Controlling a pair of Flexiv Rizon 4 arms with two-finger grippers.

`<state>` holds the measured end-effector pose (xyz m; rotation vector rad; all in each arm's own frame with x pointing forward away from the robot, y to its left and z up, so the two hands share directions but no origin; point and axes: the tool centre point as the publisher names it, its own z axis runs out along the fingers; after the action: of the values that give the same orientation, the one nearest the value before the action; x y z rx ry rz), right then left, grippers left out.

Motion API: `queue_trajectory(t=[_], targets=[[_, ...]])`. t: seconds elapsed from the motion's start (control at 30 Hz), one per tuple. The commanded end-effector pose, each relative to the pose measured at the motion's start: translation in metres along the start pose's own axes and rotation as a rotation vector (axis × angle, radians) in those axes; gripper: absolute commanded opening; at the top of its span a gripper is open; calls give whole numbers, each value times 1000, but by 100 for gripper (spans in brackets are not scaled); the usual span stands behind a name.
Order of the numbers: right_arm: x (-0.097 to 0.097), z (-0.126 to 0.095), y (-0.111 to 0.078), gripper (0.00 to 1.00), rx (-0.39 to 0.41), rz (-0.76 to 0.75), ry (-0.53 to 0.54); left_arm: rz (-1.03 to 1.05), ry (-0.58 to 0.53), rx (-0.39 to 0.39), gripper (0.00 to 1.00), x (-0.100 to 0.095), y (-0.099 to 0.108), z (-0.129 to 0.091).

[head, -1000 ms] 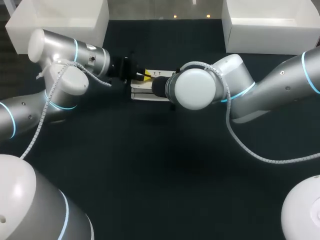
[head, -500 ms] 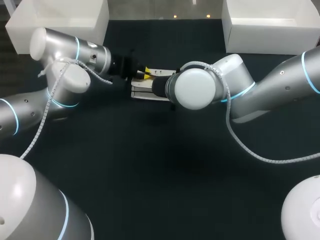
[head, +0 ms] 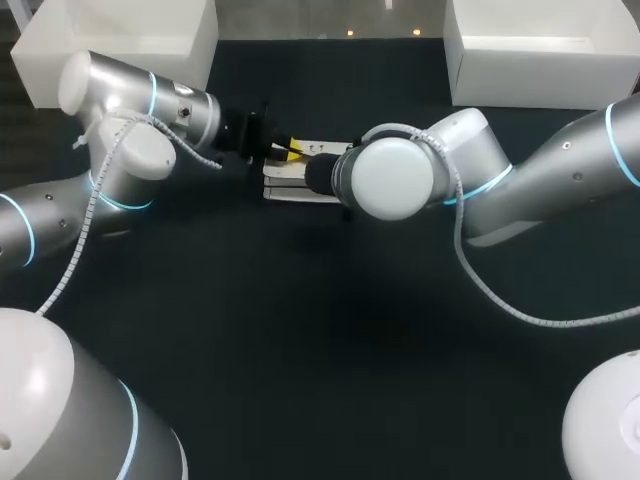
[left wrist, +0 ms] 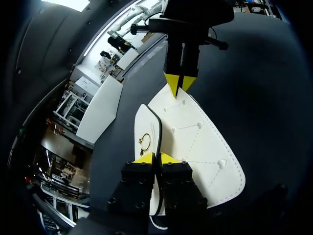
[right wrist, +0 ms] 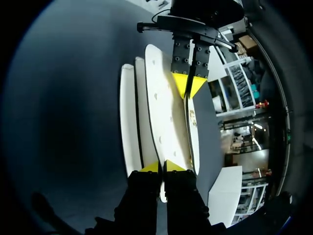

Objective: Pick up the bag, open it, inspect its contents, close it, and place it on the opposite side

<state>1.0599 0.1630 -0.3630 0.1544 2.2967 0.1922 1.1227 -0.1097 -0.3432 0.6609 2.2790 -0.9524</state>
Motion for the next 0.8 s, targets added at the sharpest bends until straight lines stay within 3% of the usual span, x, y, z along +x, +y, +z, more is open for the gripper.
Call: queue_trajectory(t=[0.03, 0.2, 0.4, 0.47, 0.53, 0.57, 0.63, 0.8], targets=[[1, 3, 1, 0, -1, 2, -5, -8, -7, -16, 0, 3, 5, 0], [1, 3, 1, 0, -1, 2, -5, -16, -12, -22, 0, 3, 8, -2], [1, 3, 1, 0, -1, 2, -5, 11, -10, 11, 0, 3, -5, 0], [1, 3, 1, 0, -1, 2, -5, 12, -12, 14, 21, 0, -6, 0], [1, 3, 1, 0, -1, 2, -5, 13, -14, 15, 27, -2, -7, 2], [1, 3, 1, 0, -1, 2, -5, 15, -14, 13, 24, -3, -7, 3], [1, 3, 1, 0, -1, 2, -5, 18, -11, 14, 0, -4, -7, 5], [1, 3, 1, 0, -1, 2, -5, 29, -6, 17, 0, -1, -8, 3]])
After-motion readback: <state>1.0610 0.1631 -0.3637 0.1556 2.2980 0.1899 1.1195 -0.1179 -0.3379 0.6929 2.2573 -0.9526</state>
